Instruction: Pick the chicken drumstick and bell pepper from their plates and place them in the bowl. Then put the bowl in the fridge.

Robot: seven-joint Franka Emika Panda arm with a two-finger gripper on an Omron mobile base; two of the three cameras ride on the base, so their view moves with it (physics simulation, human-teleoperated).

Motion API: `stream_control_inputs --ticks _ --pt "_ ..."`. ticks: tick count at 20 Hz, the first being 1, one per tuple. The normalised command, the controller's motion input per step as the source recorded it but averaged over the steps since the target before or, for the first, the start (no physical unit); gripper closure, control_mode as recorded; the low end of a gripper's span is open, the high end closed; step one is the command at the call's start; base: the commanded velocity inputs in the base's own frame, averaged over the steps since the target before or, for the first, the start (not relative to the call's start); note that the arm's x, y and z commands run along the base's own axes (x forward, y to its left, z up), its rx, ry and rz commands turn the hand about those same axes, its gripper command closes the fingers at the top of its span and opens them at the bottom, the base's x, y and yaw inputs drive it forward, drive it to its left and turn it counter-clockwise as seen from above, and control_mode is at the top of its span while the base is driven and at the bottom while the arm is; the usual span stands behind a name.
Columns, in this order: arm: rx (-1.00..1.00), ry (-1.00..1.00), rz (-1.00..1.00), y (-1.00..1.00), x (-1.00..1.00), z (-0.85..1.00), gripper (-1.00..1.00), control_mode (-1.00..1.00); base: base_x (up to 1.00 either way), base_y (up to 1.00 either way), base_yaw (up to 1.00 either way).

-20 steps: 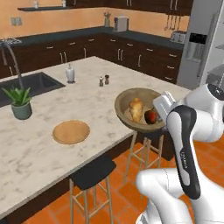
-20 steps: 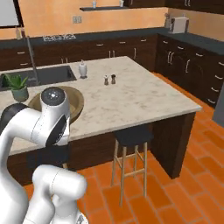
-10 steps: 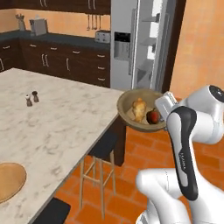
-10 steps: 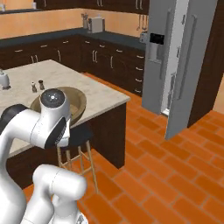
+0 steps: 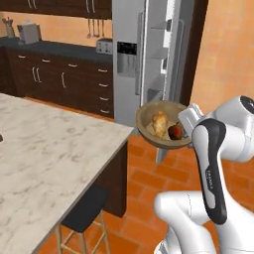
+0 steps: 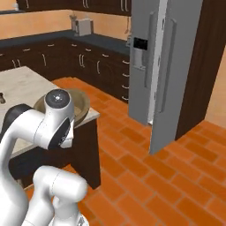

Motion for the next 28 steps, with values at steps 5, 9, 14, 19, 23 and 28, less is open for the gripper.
stream_control_inputs --ticks 5,9,14,19,23,28 --pt "0.0 0.0 0.0 0.0 0.0 0.0 1.0 1.0 1.0 -1.0 0.08" --pt "0.0 0.0 0.0 0.0 0.0 0.0 1.0 1.0 1.0 -0.99 0.21" --pt "0.0 0.0 0.0 0.0 0.0 0.0 1.0 1.0 1.0 -0.78 0.42" --pt "0.0 0.0 0.0 0.0 0.0 0.0 1.0 1.0 0.85 -0.77 0.5" --pt "0.0 0.0 0.0 0.0 0.0 0.0 1.0 1.0 0.89 -0.66 0.54" --pt "0.0 0.0 0.0 0.0 0.0 0.0 1.0 1.0 0.97 -0.2 0.59"
